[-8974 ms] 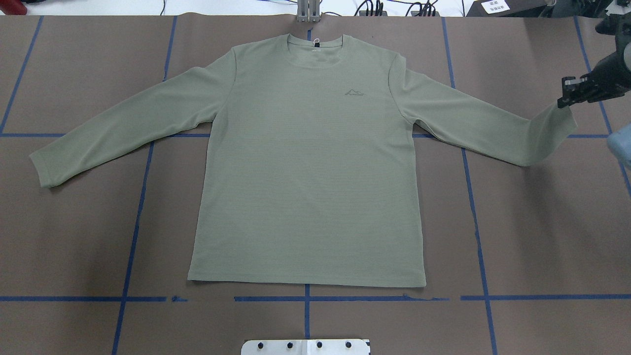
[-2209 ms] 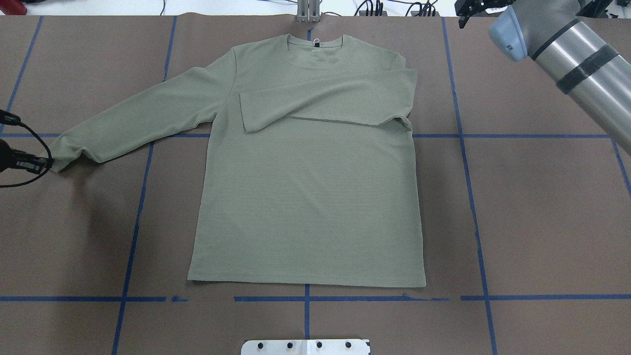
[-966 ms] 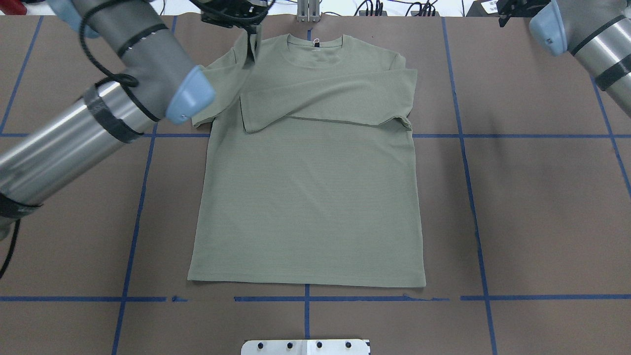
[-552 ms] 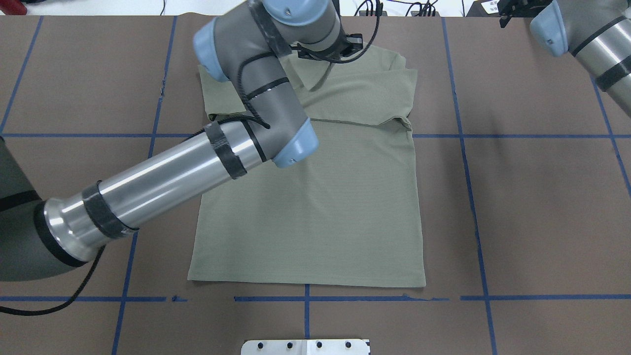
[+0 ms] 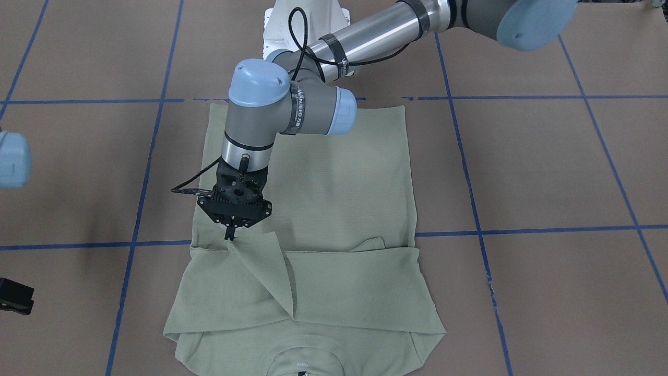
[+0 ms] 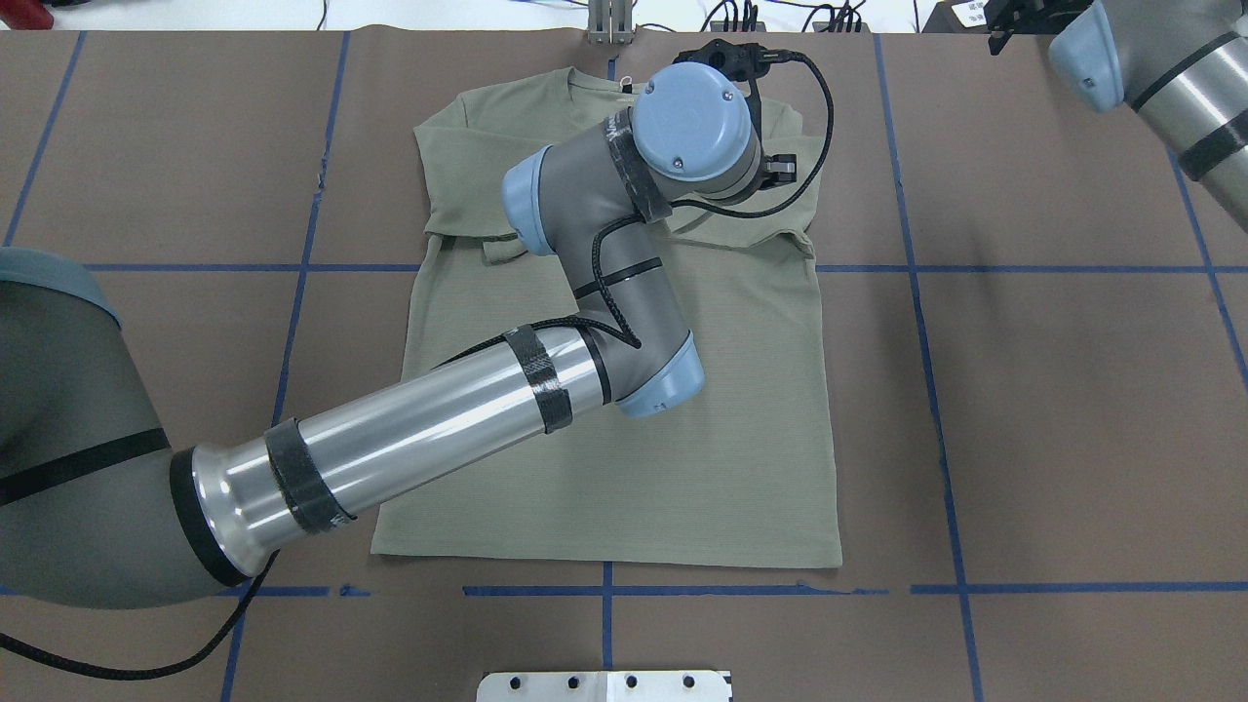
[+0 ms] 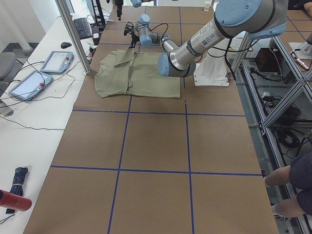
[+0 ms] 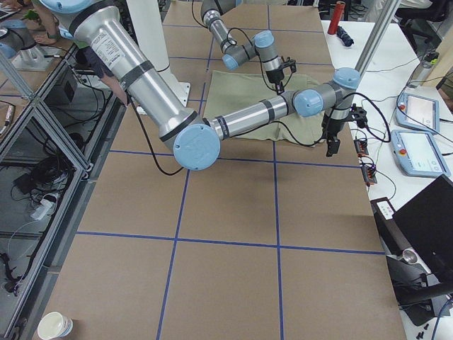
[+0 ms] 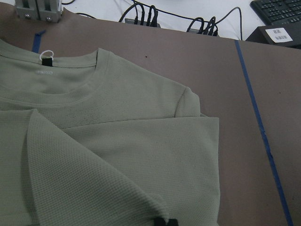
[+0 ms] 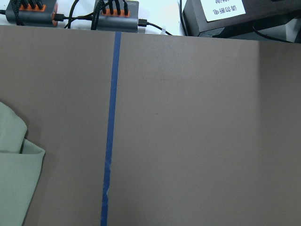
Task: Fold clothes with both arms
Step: 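Carry the other sleeve with the left gripper across the shirt body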
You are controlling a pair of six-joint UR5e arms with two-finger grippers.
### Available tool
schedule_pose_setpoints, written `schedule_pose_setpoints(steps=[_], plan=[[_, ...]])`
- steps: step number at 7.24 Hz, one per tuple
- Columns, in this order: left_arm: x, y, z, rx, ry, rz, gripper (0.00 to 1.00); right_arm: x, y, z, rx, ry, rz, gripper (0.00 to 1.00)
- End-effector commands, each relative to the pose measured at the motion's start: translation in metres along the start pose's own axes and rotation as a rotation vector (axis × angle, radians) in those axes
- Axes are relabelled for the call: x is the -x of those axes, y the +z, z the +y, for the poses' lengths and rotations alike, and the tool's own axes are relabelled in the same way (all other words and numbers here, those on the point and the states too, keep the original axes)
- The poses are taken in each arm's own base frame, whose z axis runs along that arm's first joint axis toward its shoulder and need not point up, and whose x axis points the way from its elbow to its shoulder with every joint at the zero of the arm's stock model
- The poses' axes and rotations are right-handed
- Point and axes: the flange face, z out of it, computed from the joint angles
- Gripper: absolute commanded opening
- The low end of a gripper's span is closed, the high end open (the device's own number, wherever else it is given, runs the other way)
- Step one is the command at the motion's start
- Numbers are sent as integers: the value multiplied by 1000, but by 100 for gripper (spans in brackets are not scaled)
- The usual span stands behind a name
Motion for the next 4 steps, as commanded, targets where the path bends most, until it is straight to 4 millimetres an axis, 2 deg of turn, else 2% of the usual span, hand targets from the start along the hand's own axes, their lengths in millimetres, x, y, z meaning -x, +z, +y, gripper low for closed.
schedule_pose_setpoints(steps=[1, 2, 3, 4], plan=[[-15, -7, 11, -4, 33, 74, 100, 3, 4, 2, 1, -4, 2, 100], [-16, -12, 10, -5, 51, 96, 100, 10, 10, 4, 5, -14, 1, 100], [-8, -21, -1, 39, 89, 118, 100, 17, 9, 4, 3, -18, -4, 100], [27, -30, -33, 156, 139, 91, 100, 37, 7, 8, -5, -39, -15, 100]])
